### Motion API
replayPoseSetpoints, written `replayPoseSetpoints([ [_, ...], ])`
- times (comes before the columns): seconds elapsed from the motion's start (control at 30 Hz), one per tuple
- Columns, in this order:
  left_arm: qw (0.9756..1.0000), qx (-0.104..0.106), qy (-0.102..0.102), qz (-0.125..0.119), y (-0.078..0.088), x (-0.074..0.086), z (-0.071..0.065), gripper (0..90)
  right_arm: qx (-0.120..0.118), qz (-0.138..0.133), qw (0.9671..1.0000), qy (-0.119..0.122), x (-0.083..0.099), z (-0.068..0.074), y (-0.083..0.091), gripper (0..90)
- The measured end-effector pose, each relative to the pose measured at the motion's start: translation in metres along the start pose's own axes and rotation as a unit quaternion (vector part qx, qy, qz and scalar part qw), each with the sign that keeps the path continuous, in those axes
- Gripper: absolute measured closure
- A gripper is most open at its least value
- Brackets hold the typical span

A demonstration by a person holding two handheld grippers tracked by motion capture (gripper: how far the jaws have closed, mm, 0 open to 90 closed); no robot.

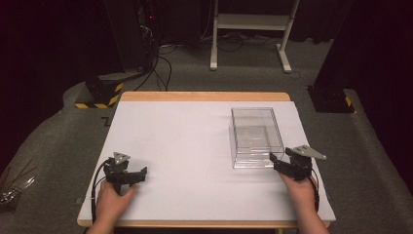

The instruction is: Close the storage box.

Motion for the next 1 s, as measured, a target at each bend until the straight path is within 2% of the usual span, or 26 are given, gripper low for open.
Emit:
replayPoseSetpoints([
  [0.33, 1.0, 0.0, 0.0, 0.0, 0.0, 0.0, 0.0, 0.4, -0.001, 0.001, 1.0, -0.001, 0.005, 0.003, 0.004, 31.5],
  [0.53, 1.0, 0.0, 0.0, 0.0, 0.0, 0.0, 0.0, 0.4, -0.006, 0.006, 1.0, -0.003, 0.017, 0.004, 0.01, 31.7],
  [1.0, 1.0, -0.001, -0.001, 0.0, 0.0, 0.0, 0.0, 0.5, 0.008, 0.034, 0.9994, -0.002, 0.055, -0.001, 0.018, 31.8],
])
Point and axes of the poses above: each handheld gripper's, and its own axes: y roughly backward along the jaws, x roughly out of its underside, z roughly to its left, the point moved 3 cm from there along -y, roughly forward along the jaws, and after that the axes turned 14 degrees about z, right-handed, at the moved point
